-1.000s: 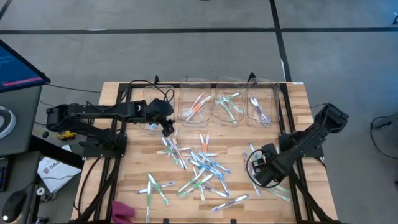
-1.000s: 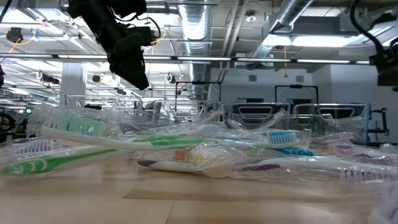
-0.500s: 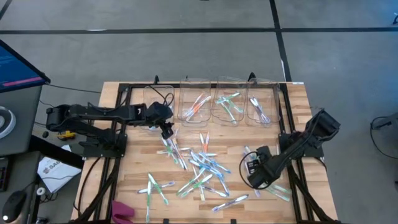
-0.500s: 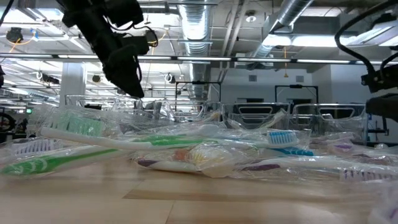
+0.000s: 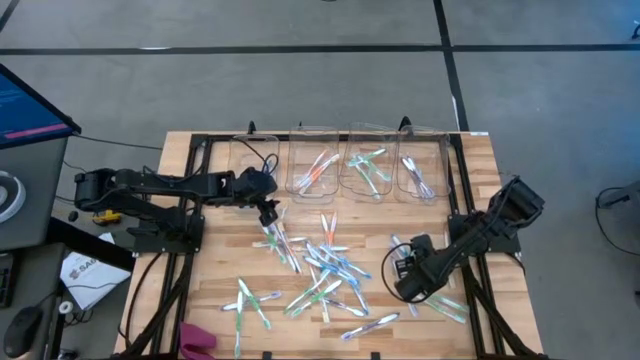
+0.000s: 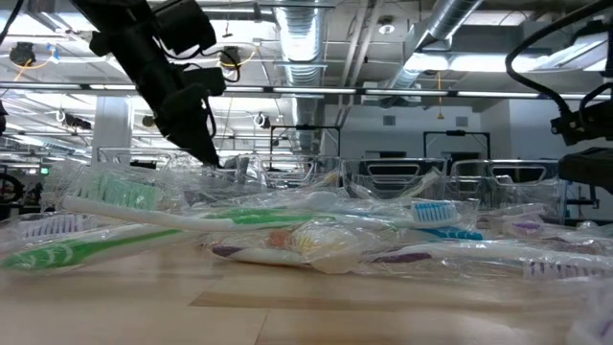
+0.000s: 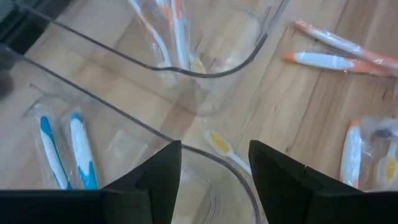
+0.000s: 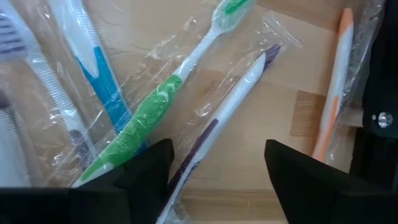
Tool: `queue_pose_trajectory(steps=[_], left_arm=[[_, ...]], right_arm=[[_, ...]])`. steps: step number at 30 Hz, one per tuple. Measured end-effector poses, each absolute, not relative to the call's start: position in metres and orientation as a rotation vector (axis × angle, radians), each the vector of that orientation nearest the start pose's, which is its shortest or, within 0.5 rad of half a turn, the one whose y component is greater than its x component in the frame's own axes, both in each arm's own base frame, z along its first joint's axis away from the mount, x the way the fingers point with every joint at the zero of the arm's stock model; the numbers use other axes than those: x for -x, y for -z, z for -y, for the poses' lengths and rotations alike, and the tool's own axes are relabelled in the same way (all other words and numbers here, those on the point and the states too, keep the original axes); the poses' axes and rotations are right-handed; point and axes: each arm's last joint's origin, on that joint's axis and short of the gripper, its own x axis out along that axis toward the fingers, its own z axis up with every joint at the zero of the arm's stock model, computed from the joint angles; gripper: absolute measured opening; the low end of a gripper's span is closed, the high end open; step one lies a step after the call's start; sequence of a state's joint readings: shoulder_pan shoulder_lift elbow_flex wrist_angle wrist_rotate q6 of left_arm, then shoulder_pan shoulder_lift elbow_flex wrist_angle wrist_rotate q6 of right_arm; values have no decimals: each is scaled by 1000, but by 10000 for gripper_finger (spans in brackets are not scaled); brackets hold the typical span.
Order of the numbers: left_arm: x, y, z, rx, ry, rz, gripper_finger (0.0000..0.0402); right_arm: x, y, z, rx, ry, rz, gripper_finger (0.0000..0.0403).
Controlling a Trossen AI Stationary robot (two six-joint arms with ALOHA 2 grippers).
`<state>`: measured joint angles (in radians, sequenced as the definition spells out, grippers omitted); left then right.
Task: Pick & Place Toothbrushes
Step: Put the violet toothbrush into the right transparent bin
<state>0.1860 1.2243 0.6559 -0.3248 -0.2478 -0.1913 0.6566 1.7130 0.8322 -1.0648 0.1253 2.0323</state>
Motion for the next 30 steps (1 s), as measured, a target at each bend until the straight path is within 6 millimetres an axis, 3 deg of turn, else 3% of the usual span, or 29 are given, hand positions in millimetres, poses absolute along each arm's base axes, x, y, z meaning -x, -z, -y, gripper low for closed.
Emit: queue_pose_trajectory(steps=[8,19,26,30], left_arm=[[-223,-204,-49,147,-488,-798,181],[-206,-239,-44,154,-470,-608,181],[-195,-258,-31,147,-410,-501,181],[-194,-260,-24,140,-373,-494,181]], right_arm=[[-184,-123,-133,-729,1340,-1234,153],[-183,-122,-129,-669,1317,-1278,18],[-181,-123,-128,-634,1334,-1293,29],[-181,-123,-128,-589,1297,-1282,10]])
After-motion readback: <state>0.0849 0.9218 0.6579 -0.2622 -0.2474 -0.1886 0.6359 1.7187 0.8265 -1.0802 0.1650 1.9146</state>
